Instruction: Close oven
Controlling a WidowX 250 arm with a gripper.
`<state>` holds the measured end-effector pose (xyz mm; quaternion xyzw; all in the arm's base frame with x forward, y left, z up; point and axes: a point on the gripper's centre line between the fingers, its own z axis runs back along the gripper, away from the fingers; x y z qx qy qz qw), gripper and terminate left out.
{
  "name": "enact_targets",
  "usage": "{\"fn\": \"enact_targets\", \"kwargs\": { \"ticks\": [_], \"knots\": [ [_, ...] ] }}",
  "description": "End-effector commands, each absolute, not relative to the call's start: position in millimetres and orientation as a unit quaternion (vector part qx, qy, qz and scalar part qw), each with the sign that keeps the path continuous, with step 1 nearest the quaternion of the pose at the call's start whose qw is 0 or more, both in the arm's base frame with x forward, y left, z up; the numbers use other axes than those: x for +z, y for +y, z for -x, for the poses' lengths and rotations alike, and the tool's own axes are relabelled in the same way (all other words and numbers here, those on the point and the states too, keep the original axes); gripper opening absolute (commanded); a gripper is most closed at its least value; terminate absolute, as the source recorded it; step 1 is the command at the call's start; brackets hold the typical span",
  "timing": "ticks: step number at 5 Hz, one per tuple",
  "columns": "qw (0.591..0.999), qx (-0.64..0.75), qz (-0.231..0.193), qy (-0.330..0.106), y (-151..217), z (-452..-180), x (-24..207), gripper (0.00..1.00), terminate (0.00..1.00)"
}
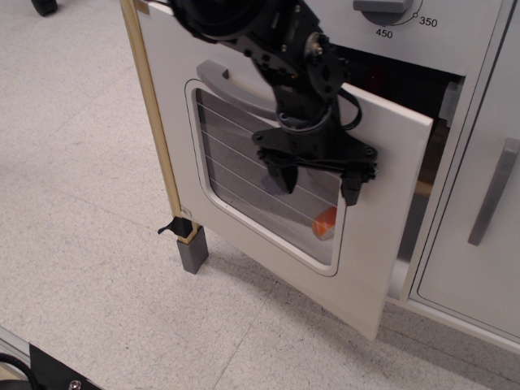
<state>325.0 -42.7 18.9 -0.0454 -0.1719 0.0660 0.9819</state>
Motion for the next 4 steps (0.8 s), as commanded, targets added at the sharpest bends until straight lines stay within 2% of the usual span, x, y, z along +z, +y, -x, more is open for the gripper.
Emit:
{"fn": "enact_targets", "kwargs": {
  "ticks": [1, 3, 4],
  "knots": [
    [0.964, 0.065, 0.054, -0.253, -49, -368, 33, 1.0, 0.0],
    [0.957, 0.07, 0.05, -0.276, -49, -388, 36, 1.0, 0.0],
    [0.962, 0.073, 0.046, -0.26, -47, -388, 34, 1.0, 0.0]
  ]
}}
